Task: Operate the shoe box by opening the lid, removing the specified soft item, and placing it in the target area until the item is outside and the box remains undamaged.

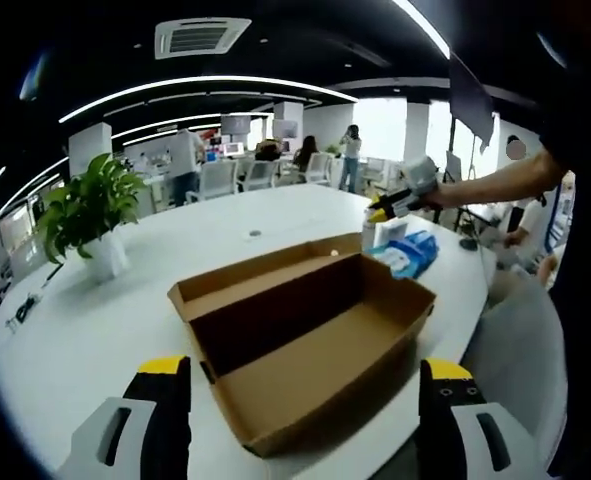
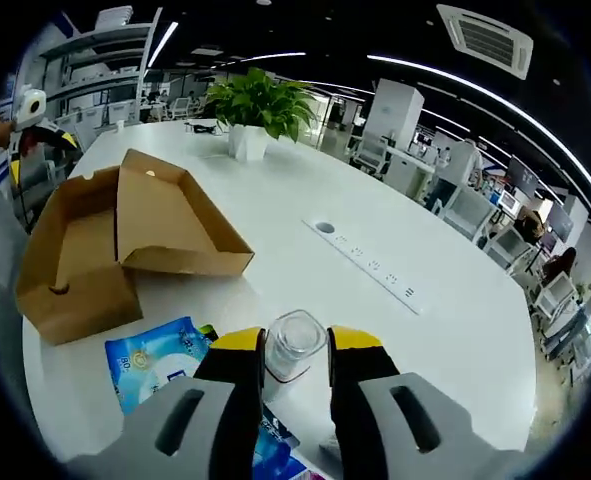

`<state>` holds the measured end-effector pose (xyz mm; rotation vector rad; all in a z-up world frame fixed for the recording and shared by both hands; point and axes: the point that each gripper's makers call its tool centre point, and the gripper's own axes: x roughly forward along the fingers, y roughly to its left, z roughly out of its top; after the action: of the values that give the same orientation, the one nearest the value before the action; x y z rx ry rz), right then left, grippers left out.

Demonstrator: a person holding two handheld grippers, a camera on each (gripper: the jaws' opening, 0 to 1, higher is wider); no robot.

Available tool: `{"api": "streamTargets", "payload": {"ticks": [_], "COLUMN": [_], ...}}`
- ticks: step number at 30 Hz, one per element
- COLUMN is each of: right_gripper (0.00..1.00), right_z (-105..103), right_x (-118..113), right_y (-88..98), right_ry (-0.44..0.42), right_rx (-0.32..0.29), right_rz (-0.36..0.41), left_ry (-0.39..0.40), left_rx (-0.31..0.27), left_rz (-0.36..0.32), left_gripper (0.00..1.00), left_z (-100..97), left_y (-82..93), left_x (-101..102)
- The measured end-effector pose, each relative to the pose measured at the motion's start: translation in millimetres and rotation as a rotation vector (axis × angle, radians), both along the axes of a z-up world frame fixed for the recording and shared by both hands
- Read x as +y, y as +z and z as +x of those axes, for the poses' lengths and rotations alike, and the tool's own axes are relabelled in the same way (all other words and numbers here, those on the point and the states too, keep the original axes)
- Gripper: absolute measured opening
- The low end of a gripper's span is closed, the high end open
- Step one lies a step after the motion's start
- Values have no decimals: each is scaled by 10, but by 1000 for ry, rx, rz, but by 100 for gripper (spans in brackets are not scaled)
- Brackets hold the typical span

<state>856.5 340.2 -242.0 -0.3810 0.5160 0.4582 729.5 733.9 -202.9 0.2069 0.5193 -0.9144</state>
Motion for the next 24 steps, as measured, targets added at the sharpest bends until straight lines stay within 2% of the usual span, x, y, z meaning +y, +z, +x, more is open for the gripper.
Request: {"api": "streamTargets", "payload": {"ticks": [8, 15, 24], "right_gripper": [22, 27, 32], "right_z": [-16, -42, -54], "right_x": [-23, -41, 34], "right_y": [-6, 12, 171], "right_ry": [-4, -5, -7], "right_rx": [11, 17, 14], "right_rz": [-4, -15, -8], "left_ry": [8, 52, 134], "left_rx": [8, 11, 28], "left_rz": [5, 44, 85], "left_gripper": [93, 84, 69], "left_z": [13, 67, 160], "left_y": [-45, -116, -233], "left_x": [-8, 118, 317]}}
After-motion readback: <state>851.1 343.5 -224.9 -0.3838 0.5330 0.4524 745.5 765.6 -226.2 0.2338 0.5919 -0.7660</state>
